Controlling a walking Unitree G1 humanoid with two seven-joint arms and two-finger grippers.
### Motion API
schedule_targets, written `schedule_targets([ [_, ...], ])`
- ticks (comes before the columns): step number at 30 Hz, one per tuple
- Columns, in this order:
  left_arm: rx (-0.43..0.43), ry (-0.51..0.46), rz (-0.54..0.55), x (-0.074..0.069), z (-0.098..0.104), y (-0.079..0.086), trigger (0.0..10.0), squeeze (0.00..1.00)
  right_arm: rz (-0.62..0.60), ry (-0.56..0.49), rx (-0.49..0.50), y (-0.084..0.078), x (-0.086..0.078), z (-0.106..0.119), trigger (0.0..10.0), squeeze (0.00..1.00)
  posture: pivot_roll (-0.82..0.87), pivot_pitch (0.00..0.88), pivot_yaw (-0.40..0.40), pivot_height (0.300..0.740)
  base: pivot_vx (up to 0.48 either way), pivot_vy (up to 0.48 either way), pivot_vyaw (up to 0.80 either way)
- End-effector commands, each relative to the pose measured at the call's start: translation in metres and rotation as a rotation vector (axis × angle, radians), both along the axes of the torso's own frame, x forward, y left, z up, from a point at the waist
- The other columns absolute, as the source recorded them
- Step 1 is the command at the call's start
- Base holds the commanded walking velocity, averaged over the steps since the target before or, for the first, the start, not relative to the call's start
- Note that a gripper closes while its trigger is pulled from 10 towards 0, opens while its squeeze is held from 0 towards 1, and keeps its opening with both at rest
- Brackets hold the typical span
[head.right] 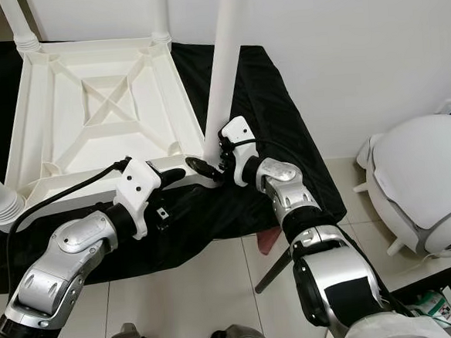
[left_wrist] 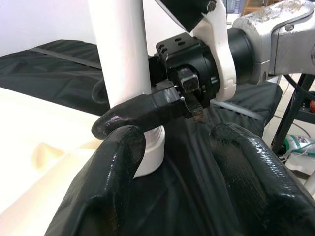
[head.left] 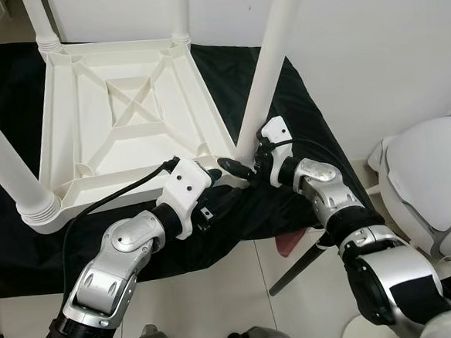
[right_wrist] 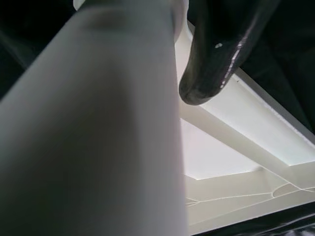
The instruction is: Building children table
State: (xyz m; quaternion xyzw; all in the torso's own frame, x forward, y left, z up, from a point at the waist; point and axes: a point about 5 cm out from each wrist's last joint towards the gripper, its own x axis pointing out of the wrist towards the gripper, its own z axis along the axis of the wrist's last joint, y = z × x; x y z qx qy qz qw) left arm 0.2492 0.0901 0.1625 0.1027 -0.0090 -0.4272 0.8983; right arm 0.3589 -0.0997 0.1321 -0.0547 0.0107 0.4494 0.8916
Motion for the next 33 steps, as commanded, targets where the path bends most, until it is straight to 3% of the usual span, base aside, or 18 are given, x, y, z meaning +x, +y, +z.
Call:
schedule_targets([
  [1, 0.005, -0.005, -0.002, -0.002, 0.002, 0.0, 10.0, 0.0, 0.033, 0.04, -0.01, 0.002, -0.003, -0.008, 0.0, 0.0, 0.08, 0.003, -0.116, 0.74, 0.0, 0.0, 0.0],
  [11, 0.002, -0.001, -0.01, -0.002, 0.001, -0.002, 10.0, 0.0, 0.01, 0.067, -0.013, -0.01, -0.006, -0.017, 0.0, 0.0, 0.06, 0.009, -0.111, 0.74, 0.0, 0.0, 0.0],
  [12, 0.001, -0.001, -0.011, -0.002, 0.001, -0.003, 10.0, 0.0, -0.02, 0.06, -0.008, -0.011, -0.005, -0.017, 10.0, 0.0, 0.06, 0.009, -0.113, 0.74, 0.0, 0.0, 0.0],
  [15, 0.0, -0.002, -0.012, -0.002, 0.002, -0.003, 10.0, 0.0, -0.054, 0.06, 0.007, -0.012, -0.003, -0.016, 10.0, 0.0, 0.05, 0.008, -0.113, 0.74, 0.0, 0.0, 0.0],
  [20, -0.007, -0.002, -0.016, 0.0, 0.001, -0.006, 10.0, 0.0, -0.24, 0.05, 0.014, -0.012, 0.003, -0.014, 10.0, 0.0, 0.04, 0.012, -0.119, 0.74, 0.0, 0.0, 0.0],
  [23, -0.008, -0.002, -0.016, 0.0, 0.001, -0.006, 10.0, 0.0, -0.262, 0.036, 0.016, -0.012, 0.003, -0.013, 10.0, 0.0, 0.04, 0.012, -0.119, 0.74, 0.0, 0.0, 0.0],
  [27, -0.011, 0.005, -0.029, -0.001, 0.0, -0.007, 10.0, 0.0, -0.307, -0.008, 0.063, -0.005, 0.0, -0.007, 10.0, 0.0, 0.03, 0.013, -0.114, 0.74, 0.0, 0.0, 0.0],
  [33, -0.01, 0.004, -0.042, 0.002, -0.001, -0.011, 10.0, 0.0, -0.506, -0.009, 0.134, 0.003, -0.01, -0.006, 10.0, 0.0, 0.01, 0.0, -0.117, 0.74, 0.0, 0.0, 0.0],
])
